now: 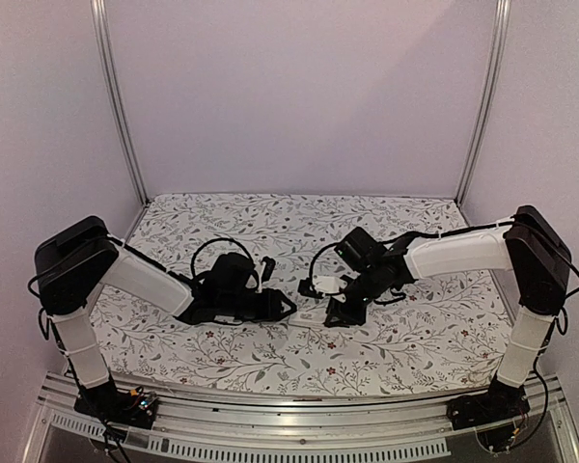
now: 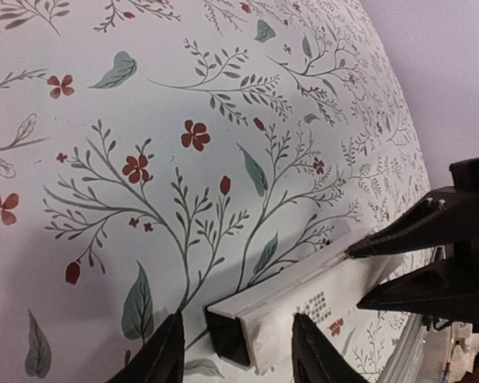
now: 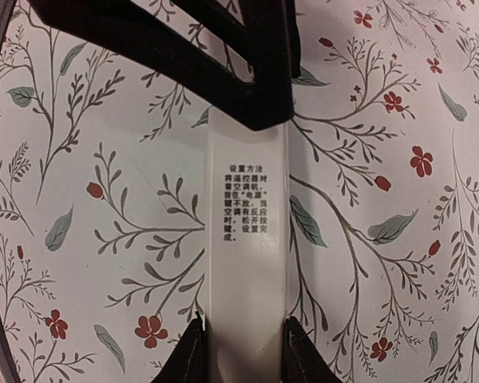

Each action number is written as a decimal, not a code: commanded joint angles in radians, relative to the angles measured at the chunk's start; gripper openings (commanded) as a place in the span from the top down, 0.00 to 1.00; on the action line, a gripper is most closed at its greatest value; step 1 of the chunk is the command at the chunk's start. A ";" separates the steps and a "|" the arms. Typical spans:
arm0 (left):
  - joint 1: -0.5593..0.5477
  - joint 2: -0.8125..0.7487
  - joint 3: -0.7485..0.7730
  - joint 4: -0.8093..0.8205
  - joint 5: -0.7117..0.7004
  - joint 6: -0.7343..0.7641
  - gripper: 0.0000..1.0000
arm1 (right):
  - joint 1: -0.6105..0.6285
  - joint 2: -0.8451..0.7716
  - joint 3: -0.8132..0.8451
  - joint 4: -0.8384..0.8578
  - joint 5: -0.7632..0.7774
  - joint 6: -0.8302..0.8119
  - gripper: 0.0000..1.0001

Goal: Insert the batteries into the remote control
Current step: Place the battery cover on the remote control without the battery cover.

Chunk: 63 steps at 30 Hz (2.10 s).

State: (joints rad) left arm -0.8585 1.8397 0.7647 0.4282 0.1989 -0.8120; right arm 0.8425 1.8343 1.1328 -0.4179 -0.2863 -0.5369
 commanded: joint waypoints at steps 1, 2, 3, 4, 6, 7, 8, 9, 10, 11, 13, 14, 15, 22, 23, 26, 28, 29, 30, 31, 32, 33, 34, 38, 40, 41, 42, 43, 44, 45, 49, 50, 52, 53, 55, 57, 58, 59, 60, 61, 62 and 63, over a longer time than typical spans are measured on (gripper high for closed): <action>0.015 -0.001 0.012 -0.019 0.005 0.019 0.54 | -0.003 -0.005 0.015 -0.009 0.005 0.014 1.00; 0.014 0.000 0.014 -0.019 0.006 0.020 0.55 | -0.002 -0.007 0.015 -0.012 0.004 0.015 1.00; 0.014 0.002 0.016 -0.021 0.007 0.020 0.54 | -0.002 -0.007 0.015 -0.016 0.002 0.016 1.00; 0.015 0.004 0.019 -0.024 0.007 0.021 0.55 | -0.001 -0.007 0.014 -0.020 0.003 0.017 1.00; 0.015 0.004 0.023 -0.029 0.007 0.023 0.55 | -0.001 -0.007 0.011 -0.026 0.002 0.020 1.00; 0.015 0.003 0.024 -0.029 0.007 0.022 0.55 | -0.002 -0.007 0.012 -0.031 0.001 0.021 1.00; 0.014 0.003 0.024 -0.029 0.007 0.022 0.55 | -0.003 -0.008 0.012 -0.035 0.002 0.021 1.00; 0.014 0.001 0.022 -0.029 0.006 0.022 0.55 | -0.002 -0.013 0.012 -0.038 0.004 0.023 1.00; 0.014 0.001 0.021 -0.029 0.006 0.022 0.56 | -0.003 -0.017 0.011 -0.040 0.004 0.025 1.00; 0.015 0.001 0.022 -0.029 0.006 0.023 0.56 | -0.002 -0.023 0.011 -0.043 0.005 0.027 1.00; 0.015 0.001 0.022 -0.029 0.006 0.021 0.57 | -0.002 -0.031 0.009 -0.044 0.006 0.028 1.00; 0.015 0.002 0.023 -0.029 0.007 0.020 0.58 | -0.002 -0.034 0.010 -0.046 0.007 0.028 1.00; 0.015 0.004 0.023 -0.029 0.007 0.021 0.58 | -0.001 -0.034 0.011 -0.048 0.009 0.030 1.00; 0.013 0.009 0.027 -0.032 0.011 0.022 0.58 | -0.002 -0.021 0.025 -0.034 0.001 0.038 1.00; 0.012 0.009 0.028 -0.035 0.011 0.022 0.58 | -0.002 -0.014 0.028 -0.037 0.001 0.037 1.00; 0.013 0.010 0.031 -0.036 0.016 0.025 0.58 | -0.002 -0.002 0.034 -0.038 -0.003 0.038 1.00; 0.012 0.014 0.033 -0.036 0.022 0.028 0.59 | -0.002 0.003 0.040 -0.037 -0.004 0.039 1.00; 0.011 0.016 0.035 -0.038 0.025 0.028 0.59 | -0.002 0.004 0.043 -0.038 -0.004 0.040 1.00; 0.012 0.016 0.037 -0.044 0.024 0.027 0.59 | -0.003 0.008 0.047 -0.038 -0.005 0.040 1.00; 0.012 0.020 0.042 -0.052 0.021 0.025 0.60 | -0.002 0.009 0.048 -0.038 -0.005 0.041 1.00; 0.012 0.023 0.046 -0.060 0.021 0.027 0.62 | -0.002 0.011 0.049 -0.038 -0.005 0.040 1.00; 0.011 0.024 0.050 -0.065 0.023 0.028 0.63 | -0.003 0.012 0.048 -0.039 -0.006 0.041 1.00; 0.012 0.025 0.052 -0.069 0.027 0.029 0.64 | -0.002 0.011 0.047 -0.040 -0.004 0.042 1.00; 0.012 0.020 0.052 -0.092 0.027 0.030 0.65 | -0.001 0.013 0.042 -0.049 0.001 0.043 1.00; 0.012 0.015 0.048 -0.103 0.022 0.031 0.65 | -0.002 0.013 0.041 -0.053 0.001 0.043 1.00; 0.012 0.010 0.045 -0.104 0.022 0.032 0.65 | -0.002 0.011 0.037 -0.053 0.001 0.043 1.00; 0.012 0.007 0.043 -0.105 0.021 0.033 0.65 | -0.002 0.009 0.035 -0.053 0.001 0.042 1.00; 0.012 0.005 0.043 -0.105 0.019 0.034 0.65 | -0.002 0.007 0.032 -0.055 0.001 0.042 1.00; 0.012 0.005 0.043 -0.106 0.019 0.034 0.65 | -0.003 0.005 0.032 -0.055 0.001 0.041 1.00; 0.011 0.006 0.046 -0.108 0.021 0.033 0.65 | -0.002 0.006 0.031 -0.057 0.000 0.041 1.00; 0.014 0.015 0.047 -0.117 0.019 0.025 0.66 | -0.002 0.006 0.026 -0.063 0.002 0.039 1.00; 0.015 0.015 0.047 -0.117 0.020 0.024 0.66 | -0.002 0.005 0.025 -0.064 0.005 0.040 1.00; 0.015 0.017 0.049 -0.116 0.022 0.024 0.66 | -0.002 0.006 0.024 -0.067 0.007 0.039 1.00; 0.014 0.019 0.050 -0.117 0.023 0.024 0.66 | -0.001 0.008 0.024 -0.068 0.006 0.038 1.00; 0.014 0.025 0.057 -0.120 0.026 0.029 0.66 | -0.002 0.008 0.025 -0.070 0.003 0.038 1.00; 0.015 0.028 0.062 -0.122 0.030 0.032 0.66 | -0.002 0.007 0.025 -0.070 0.005 0.038 1.00; 0.015 0.030 0.064 -0.124 0.031 0.033 0.67 | -0.002 0.005 0.025 -0.069 0.005 0.038 1.00; 0.015 0.032 0.067 -0.126 0.033 0.035 0.67 | -0.002 0.006 0.025 -0.068 0.004 0.038 1.00; 0.014 0.034 0.071 -0.128 0.035 0.038 0.68 | -0.002 0.006 0.025 -0.066 0.003 0.040 1.00; 0.013 0.035 0.074 -0.130 0.036 0.040 0.68 | -0.002 0.009 0.029 -0.065 0.001 0.041 1.00; 0.013 0.036 0.076 -0.132 0.037 0.041 0.69 | -0.001 0.014 0.031 -0.064 -0.002 0.044 1.00; 0.013 0.036 0.077 -0.131 0.037 0.041 0.69 | -0.001 0.017 0.033 -0.062 -0.005 0.045 1.00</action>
State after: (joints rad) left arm -0.8581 1.8523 0.8196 0.3191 0.2256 -0.7906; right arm 0.8421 1.8286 1.1595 -0.4717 -0.2855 -0.5079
